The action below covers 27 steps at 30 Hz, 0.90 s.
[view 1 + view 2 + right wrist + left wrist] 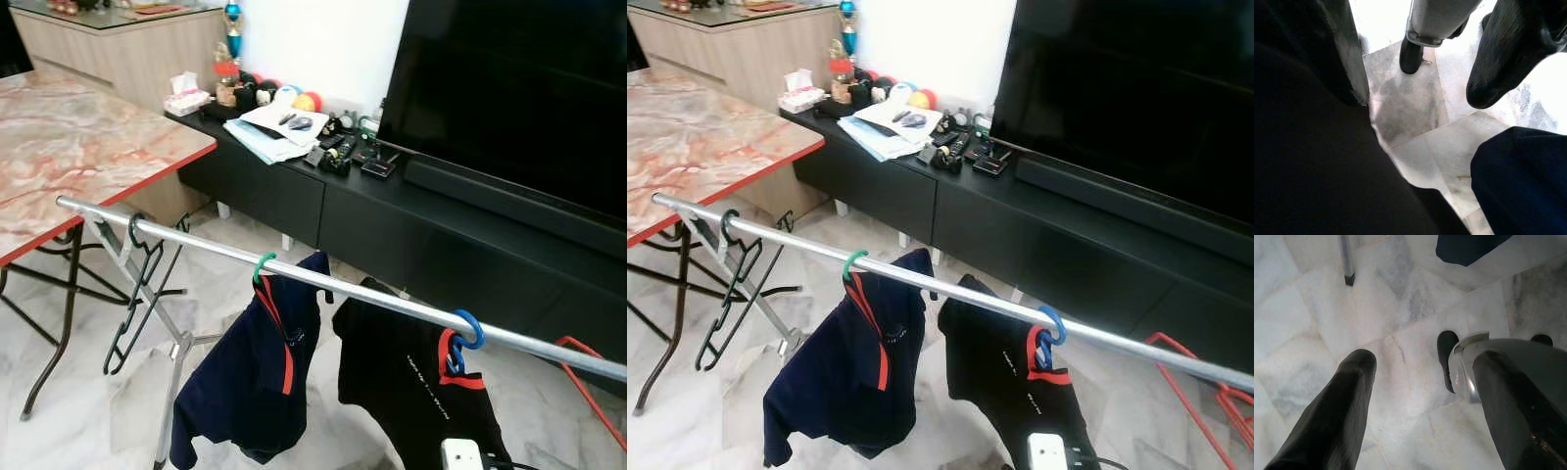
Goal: Hang hanger
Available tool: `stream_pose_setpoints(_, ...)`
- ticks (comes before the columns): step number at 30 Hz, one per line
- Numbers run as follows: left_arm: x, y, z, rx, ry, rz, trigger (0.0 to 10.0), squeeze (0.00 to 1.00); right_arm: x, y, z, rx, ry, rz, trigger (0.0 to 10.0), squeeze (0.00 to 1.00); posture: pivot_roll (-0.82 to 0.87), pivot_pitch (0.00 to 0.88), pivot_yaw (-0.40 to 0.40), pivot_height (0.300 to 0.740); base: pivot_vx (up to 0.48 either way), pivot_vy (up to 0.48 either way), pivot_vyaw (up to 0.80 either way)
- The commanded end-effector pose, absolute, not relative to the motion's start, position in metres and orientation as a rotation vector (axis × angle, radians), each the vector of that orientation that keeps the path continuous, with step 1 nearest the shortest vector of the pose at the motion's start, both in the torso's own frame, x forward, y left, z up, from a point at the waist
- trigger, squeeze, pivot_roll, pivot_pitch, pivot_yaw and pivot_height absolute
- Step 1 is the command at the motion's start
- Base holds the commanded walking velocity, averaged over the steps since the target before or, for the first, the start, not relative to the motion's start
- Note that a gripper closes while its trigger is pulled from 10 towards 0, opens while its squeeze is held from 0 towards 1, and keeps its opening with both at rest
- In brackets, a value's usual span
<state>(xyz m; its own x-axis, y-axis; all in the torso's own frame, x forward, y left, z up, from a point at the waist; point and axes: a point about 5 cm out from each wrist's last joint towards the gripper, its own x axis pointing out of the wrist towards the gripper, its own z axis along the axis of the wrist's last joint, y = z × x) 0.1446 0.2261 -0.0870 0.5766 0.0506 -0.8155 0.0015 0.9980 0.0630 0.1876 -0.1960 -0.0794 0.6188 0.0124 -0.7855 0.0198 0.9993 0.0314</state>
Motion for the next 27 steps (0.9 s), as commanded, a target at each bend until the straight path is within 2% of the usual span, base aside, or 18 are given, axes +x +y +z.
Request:
stream_pose_setpoints(1, 0.139, 0.223, -0.091, 0.057, 0.983, 0.017, 10.0, 0.0, 0.185, -0.2, -0.08, 0.041, 0.906, -0.018, 10.0, 0.0, 0.04, 0.049, -0.046, 0.74, 0.0, 0.0, 0.0)
stream_pose_setpoints(3, 0.136, 0.223, -0.093, 0.053, 0.997, 0.022, 10.0, 0.0, 0.185, -0.2, -0.08, 0.041, 0.905, -0.018, 10.0, 0.0, 0.04, 0.05, -0.045, 0.74, 0.0, 0.0, 0.0)
stream_pose_setpoints(14, 0.127, 0.215, -0.1, 0.054, 1.059, 0.032, 10.0, 0.0, 0.184, -0.203, -0.08, 0.047, 0.909, -0.02, 10.0, 0.0, 0.04, 0.04, -0.043, 0.74, 0.0, 0.431, 0.0)
stream_pose_setpoints(22, 0.126, 0.214, -0.101, 0.064, 1.064, 0.024, 10.0, 0.0, 0.187, -0.204, -0.078, 0.056, 0.885, -0.026, 10.0, 0.0, 0.04, 0.037, -0.043, 0.74, 0.0, 0.0, 0.0)
stream_pose_setpoints(27, 0.127, 0.216, -0.1, 0.058, 1.063, 0.028, 10.0, 0.0, 0.206, -0.205, -0.067, 0.119, 0.791, -0.096, 10.0, 0.0, 0.04, 0.042, -0.047, 0.74, 0.0, 0.0, 0.0)
